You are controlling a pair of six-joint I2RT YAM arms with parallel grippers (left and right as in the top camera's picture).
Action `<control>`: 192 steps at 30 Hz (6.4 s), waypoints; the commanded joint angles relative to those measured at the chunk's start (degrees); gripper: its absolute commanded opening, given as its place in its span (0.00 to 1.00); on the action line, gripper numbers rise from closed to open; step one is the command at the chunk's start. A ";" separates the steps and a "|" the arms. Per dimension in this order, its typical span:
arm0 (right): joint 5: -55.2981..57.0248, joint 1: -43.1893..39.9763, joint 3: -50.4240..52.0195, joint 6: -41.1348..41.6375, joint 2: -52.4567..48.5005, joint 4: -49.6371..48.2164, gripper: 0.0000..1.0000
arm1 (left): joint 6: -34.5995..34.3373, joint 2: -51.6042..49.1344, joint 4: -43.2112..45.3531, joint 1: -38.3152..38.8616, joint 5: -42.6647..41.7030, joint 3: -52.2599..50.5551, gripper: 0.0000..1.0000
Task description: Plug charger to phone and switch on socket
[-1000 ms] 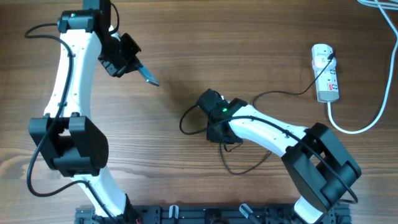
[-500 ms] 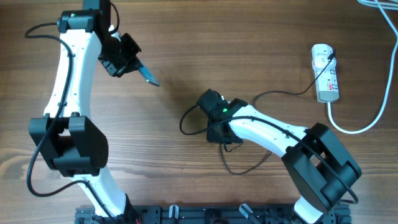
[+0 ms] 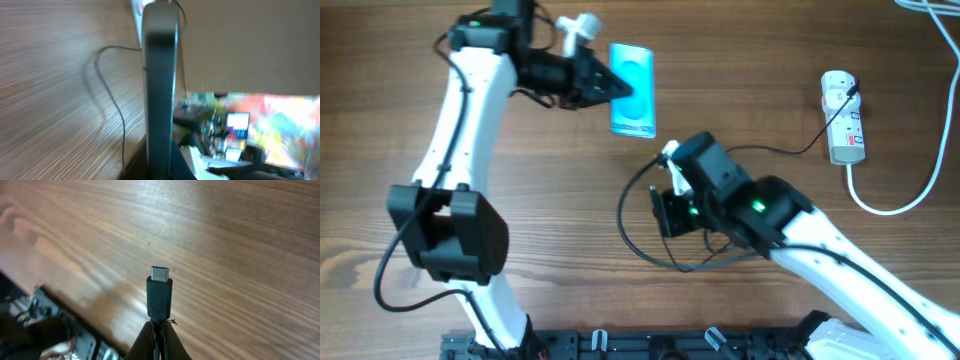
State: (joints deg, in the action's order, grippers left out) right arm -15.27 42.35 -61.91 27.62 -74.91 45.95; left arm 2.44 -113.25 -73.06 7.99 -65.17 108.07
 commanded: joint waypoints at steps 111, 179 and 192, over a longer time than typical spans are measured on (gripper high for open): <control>2.75 -2.84 -4.52 8.41 4.94 -6.14 0.05 | -7.15 8.63 6.51 9.81 10.16 0.70 0.04; 1.66 -2.84 -4.52 8.57 2.80 -7.82 0.05 | -5.84 8.63 5.97 9.81 12.68 0.70 0.04; 1.66 -2.84 -4.52 8.55 2.80 -7.78 0.05 | -5.81 8.63 5.88 9.81 12.07 0.70 0.04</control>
State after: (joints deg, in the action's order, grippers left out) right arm -13.08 39.68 -65.10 35.79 -71.70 38.48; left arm -4.58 -105.93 -67.24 17.63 -50.65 108.07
